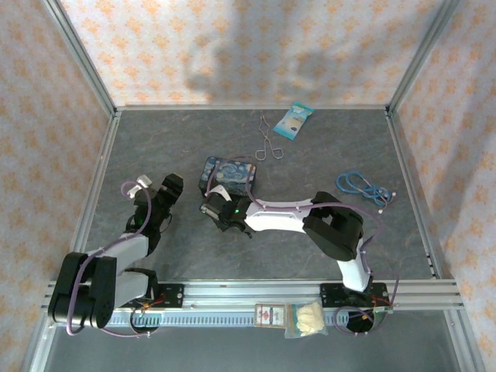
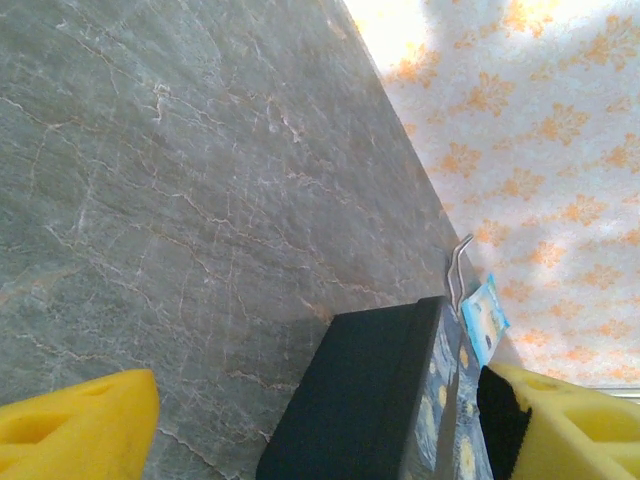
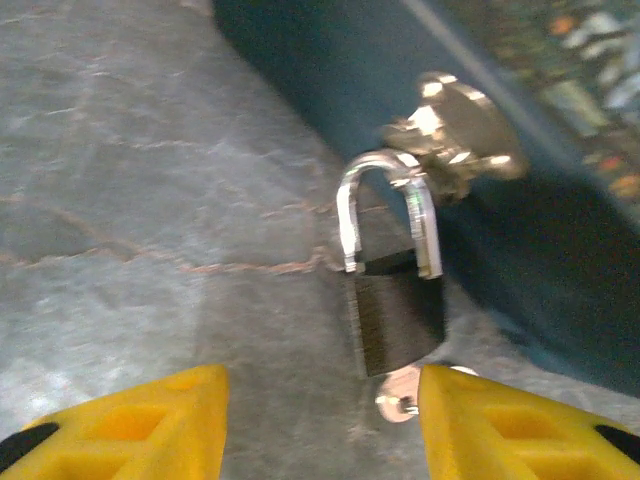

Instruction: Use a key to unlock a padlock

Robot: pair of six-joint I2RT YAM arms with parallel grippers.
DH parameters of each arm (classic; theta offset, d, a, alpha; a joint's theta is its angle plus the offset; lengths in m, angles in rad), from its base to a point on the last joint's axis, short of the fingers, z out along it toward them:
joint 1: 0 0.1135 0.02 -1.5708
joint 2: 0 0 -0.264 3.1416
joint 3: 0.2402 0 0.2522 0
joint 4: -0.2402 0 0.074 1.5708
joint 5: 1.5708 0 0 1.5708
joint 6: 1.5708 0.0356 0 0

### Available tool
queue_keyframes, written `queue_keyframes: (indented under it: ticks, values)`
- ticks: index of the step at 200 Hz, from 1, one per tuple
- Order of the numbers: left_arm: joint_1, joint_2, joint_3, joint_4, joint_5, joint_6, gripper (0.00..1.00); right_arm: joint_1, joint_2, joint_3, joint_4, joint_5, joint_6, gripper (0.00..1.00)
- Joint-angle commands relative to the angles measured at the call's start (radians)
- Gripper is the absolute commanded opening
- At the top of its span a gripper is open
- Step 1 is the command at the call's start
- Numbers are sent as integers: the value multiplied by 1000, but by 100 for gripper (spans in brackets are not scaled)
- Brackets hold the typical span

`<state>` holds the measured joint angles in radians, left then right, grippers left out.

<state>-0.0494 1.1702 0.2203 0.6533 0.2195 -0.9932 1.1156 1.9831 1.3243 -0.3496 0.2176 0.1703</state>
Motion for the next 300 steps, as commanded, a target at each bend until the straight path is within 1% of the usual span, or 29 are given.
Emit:
queue_keyframes:
  ticks: [1,13,39,68,86,102,128,154,165,178,206,233,258,270,284,300]
  values:
    - [7,31,27,72,71,-3,81,-1,30,28,-1,164,-30,52]
    - [7,41,17,107,88,-14,80,-1,41,21,25,193,-57,52]
    - [7,42,-15,162,103,-26,80,-3,55,-7,100,216,-111,52]
    - [7,35,-32,175,115,-22,80,-6,69,-54,196,229,-163,49]
    - [7,31,-31,170,119,-13,80,-16,64,-103,267,207,-195,47]
    - [7,32,-31,173,121,-12,80,-36,62,-138,305,157,-225,45]
    - [8,43,-30,184,126,-13,80,-64,65,-166,332,112,-261,40]
    - [10,58,-36,197,130,-16,80,-89,56,-189,351,70,-287,32]
    - [12,62,-39,208,131,-19,80,-104,46,-192,350,40,-290,29]
    - [11,65,-44,222,134,-24,80,-121,33,-192,345,-1,-297,21]
    - [15,66,-39,241,146,-25,80,-137,14,-183,323,-81,-333,0]
    - [17,60,-27,244,161,-14,79,-151,5,-160,282,-136,-368,0]
    - [18,54,-11,246,174,-4,79,-183,-14,-143,234,-236,-393,0]
    - [17,52,-4,254,186,-1,79,-205,-26,-137,201,-321,-414,0]
    - [17,51,2,261,202,0,79,-227,-58,-177,209,-414,-463,0]
    - [17,49,4,274,215,2,78,-239,-114,-258,279,-463,-522,0]
